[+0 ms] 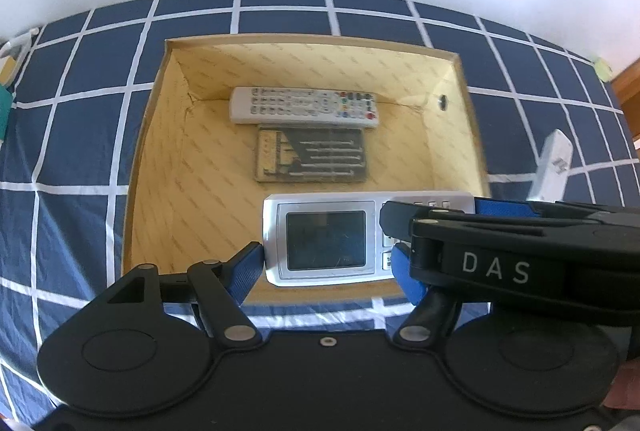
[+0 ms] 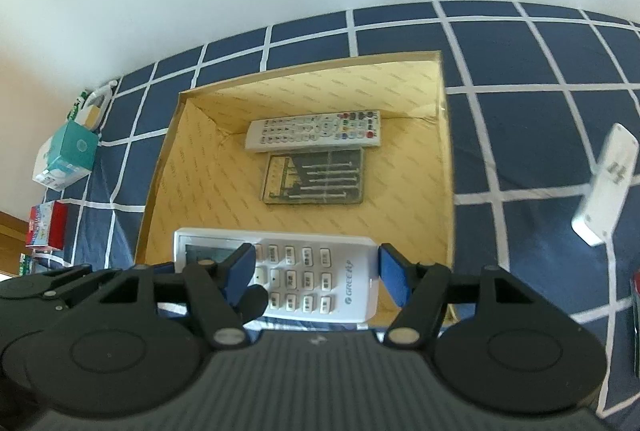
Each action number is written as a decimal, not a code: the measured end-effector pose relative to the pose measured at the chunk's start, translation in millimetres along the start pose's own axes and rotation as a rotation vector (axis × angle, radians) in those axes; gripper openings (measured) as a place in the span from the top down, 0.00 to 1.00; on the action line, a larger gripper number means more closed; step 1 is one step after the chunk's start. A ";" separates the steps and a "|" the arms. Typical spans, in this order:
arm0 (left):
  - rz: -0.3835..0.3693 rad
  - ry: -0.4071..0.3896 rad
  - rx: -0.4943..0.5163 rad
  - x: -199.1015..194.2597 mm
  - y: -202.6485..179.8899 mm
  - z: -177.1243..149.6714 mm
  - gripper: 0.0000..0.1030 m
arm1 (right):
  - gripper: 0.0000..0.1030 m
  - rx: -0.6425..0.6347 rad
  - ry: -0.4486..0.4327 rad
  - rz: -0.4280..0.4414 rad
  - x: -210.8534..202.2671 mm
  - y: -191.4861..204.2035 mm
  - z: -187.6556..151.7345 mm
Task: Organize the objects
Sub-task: 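Carry the air-conditioner remote with the right tool over the box, then lower the remote onto the screwdriver case and open the right gripper, then lift the right tool out of the box toward the white plug adapter, then lower the right tool over the white plug adapter's end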
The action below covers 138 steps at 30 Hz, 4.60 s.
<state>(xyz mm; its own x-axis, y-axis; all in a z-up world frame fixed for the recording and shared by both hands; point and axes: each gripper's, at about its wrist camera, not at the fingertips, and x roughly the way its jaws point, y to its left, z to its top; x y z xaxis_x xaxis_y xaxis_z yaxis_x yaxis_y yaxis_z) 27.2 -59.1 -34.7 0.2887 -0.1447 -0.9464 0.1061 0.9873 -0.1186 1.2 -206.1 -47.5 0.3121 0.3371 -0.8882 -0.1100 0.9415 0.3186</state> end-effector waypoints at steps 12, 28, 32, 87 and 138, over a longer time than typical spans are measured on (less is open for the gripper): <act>-0.011 0.073 -0.027 58.4 28.5 45.7 0.33 | 0.35 0.001 0.074 -0.010 67.6 2.6 48.1; -0.036 0.153 -0.029 133.3 47.2 87.5 0.33 | 0.35 0.040 0.156 -0.036 149.4 -17.6 88.8; -0.037 0.175 -0.034 143.2 49.5 92.3 0.33 | 0.35 0.049 0.167 -0.043 160.5 -20.9 95.1; 0.019 -0.046 -0.020 -24.0 -13.3 -7.8 0.05 | 0.00 0.064 -0.070 -0.047 -19.2 -21.4 13.9; 0.068 -0.046 -0.129 17.4 -297.4 -55.4 0.00 | 0.00 -0.116 -0.051 -0.108 -161.5 -304.7 -21.8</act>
<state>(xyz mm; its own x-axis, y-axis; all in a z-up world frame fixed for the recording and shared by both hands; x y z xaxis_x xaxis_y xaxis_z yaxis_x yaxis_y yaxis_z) -52.1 -351.5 -32.6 0.3348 -0.0774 -0.9391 -0.0374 0.9947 -0.0953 -36.2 -547.4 -8.3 0.3747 0.2364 -0.8965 -0.1811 0.9670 0.1793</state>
